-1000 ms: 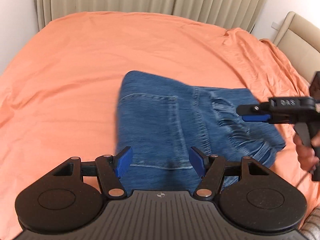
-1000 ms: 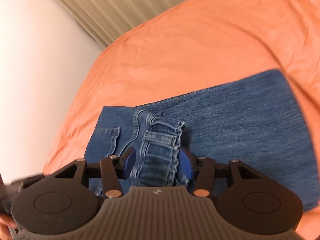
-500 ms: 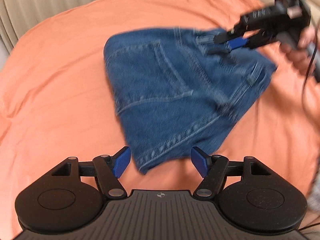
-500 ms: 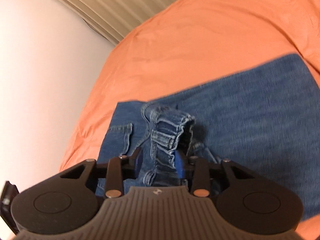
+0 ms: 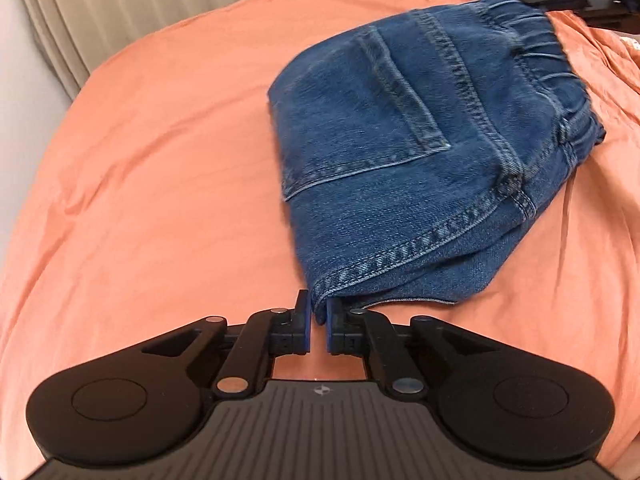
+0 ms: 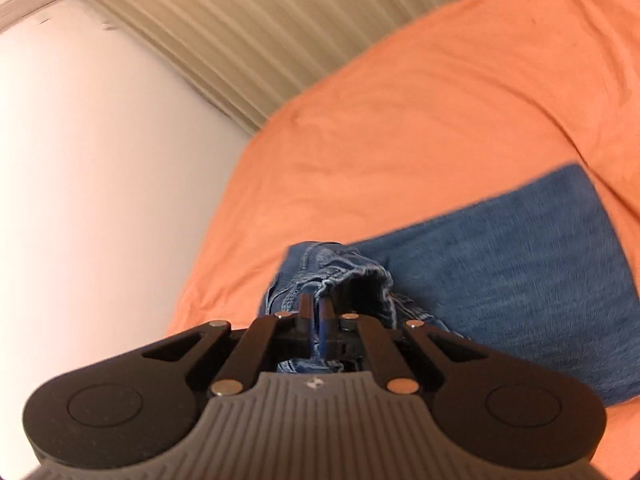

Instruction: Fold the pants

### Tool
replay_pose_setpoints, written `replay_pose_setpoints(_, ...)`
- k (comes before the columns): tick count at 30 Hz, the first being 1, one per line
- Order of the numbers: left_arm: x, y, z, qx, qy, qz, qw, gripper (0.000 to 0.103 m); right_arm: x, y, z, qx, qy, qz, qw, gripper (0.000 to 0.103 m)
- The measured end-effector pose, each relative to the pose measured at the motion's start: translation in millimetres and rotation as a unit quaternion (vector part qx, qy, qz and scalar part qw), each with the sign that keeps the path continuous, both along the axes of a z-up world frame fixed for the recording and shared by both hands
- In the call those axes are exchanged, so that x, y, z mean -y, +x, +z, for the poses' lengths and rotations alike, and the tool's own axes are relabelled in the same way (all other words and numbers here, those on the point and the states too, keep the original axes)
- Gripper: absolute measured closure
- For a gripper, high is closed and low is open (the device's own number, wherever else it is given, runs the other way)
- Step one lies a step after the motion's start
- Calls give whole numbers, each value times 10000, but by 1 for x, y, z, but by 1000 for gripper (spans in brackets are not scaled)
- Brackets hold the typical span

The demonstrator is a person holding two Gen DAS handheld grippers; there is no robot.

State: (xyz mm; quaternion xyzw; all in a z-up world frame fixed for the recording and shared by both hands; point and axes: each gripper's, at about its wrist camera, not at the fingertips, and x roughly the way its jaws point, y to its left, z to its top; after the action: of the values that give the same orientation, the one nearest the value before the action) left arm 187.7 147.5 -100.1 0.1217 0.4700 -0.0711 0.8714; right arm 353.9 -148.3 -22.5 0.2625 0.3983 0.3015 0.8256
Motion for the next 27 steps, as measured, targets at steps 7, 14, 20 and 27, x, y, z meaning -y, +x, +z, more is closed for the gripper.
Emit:
replay_pose_setpoints(7,-7,1,-12,-290,192,45,9994,103,17,-21,-50,-921,-4,-358,9951,103)
replay_pose_setpoints(14,-33,2,2,-334,-264,160,9990,103,20,-8,-99,-1376,-93,-530,9890,103)
replay_pose_setpoints(20,-40,8,30,-132,-704,338,9969,98,25,4,-116,-1477,255,-463,9876,93)
replay_pose_setpoints(27,-31,30,40,-49,-1077,498,9929,95,50,20,-136,-1822,1353,-807,9706,59)
